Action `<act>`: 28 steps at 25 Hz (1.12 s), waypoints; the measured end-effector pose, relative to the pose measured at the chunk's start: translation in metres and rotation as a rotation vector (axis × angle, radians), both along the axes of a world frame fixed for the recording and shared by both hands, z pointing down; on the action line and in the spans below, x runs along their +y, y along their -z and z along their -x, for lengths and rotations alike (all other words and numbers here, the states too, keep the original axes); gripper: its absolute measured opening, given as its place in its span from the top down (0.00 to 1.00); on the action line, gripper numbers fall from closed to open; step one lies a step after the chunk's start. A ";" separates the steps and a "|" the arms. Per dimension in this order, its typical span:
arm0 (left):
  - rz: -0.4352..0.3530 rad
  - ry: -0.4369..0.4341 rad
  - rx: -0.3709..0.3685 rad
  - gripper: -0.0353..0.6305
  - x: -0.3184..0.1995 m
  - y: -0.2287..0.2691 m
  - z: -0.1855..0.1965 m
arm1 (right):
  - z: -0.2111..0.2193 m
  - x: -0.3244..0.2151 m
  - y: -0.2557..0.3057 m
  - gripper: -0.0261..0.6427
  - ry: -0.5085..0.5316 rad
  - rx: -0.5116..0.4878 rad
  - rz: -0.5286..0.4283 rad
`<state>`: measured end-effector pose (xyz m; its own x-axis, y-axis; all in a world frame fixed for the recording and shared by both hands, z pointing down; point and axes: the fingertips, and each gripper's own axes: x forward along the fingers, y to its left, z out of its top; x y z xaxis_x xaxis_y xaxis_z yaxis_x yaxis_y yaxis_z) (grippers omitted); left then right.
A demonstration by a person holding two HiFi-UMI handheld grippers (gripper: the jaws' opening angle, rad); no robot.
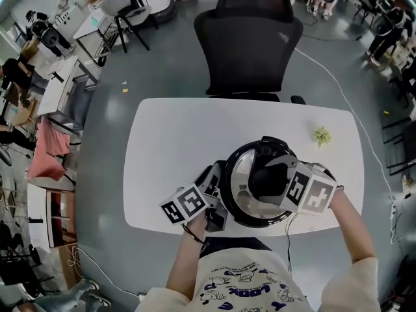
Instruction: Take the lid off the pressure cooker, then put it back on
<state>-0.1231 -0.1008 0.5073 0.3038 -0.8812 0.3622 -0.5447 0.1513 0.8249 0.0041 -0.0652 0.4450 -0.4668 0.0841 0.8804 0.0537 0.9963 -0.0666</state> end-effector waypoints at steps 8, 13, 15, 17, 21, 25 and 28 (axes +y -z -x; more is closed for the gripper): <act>-0.011 -0.012 -0.079 0.75 0.000 0.004 0.002 | 0.001 -0.004 0.003 0.44 -0.025 -0.095 -0.039; -0.060 0.004 -0.115 0.72 -0.001 0.022 0.008 | 0.003 -0.005 0.015 0.38 -0.083 -0.219 -0.024; -0.089 0.010 -0.144 0.72 -0.001 0.034 0.012 | 0.004 -0.008 0.026 0.38 -0.131 -0.296 -0.020; -0.127 0.014 -0.172 0.72 -0.001 0.049 0.015 | 0.004 -0.015 0.040 0.38 -0.190 -0.376 -0.036; -0.218 0.016 -0.287 0.72 -0.007 0.090 0.019 | -0.002 -0.037 0.075 0.46 -0.356 -0.538 -0.105; -0.314 0.010 -0.406 0.72 -0.011 0.128 0.015 | -0.013 -0.051 0.101 0.50 -0.500 -0.660 -0.199; -0.382 0.018 -0.487 0.78 -0.012 0.156 0.012 | -0.023 -0.059 0.116 0.56 -0.594 -0.711 -0.283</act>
<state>-0.1350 -0.1130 0.3514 0.1669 -0.9795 0.1132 -0.8726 -0.0933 0.4794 0.0271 -0.1243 0.3287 -0.7961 -0.5088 0.3275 -0.5285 0.8483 0.0334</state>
